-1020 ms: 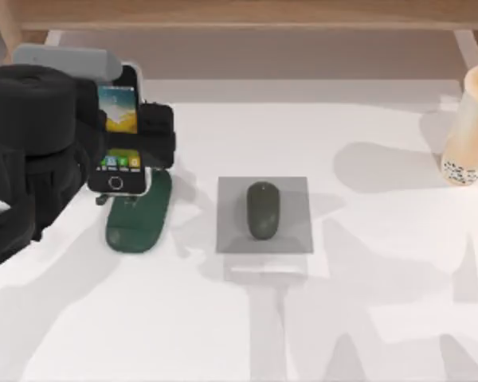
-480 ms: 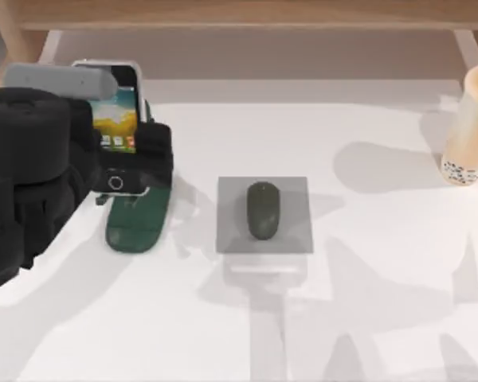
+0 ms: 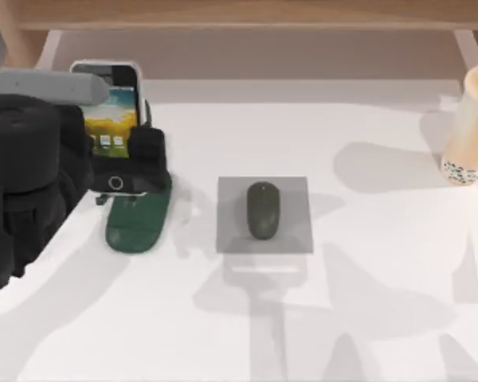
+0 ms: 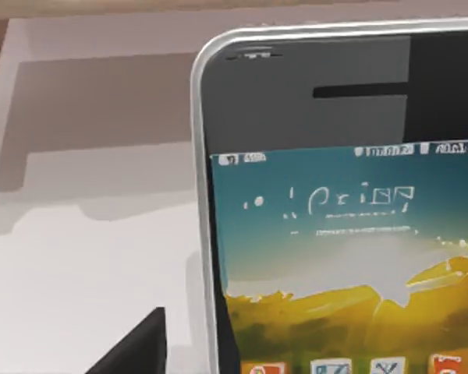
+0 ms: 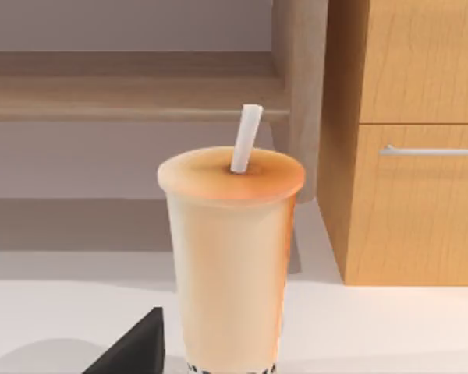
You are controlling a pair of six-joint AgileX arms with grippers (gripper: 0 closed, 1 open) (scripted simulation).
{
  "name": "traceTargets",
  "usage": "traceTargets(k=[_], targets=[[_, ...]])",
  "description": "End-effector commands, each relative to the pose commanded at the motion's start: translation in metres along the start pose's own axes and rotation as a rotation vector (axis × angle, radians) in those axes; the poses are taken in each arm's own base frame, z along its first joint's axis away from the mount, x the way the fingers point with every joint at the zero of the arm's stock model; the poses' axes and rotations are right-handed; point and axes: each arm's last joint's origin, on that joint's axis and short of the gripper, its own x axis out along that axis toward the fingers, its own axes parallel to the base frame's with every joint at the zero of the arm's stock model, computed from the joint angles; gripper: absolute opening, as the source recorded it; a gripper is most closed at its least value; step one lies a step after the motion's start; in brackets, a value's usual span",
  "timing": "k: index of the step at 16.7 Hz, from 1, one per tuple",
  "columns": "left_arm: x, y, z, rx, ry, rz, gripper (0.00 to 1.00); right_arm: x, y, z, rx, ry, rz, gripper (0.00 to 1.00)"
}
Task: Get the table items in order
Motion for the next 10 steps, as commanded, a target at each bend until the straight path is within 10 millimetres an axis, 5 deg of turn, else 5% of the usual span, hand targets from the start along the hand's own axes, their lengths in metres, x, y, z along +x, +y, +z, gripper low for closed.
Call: traceTargets(k=[10], targets=[[-0.071, 0.062, -0.033, -0.041, -0.180, 0.058, 1.00, 0.000, 0.000, 0.000, 0.000, 0.000, 0.000, 1.00]])
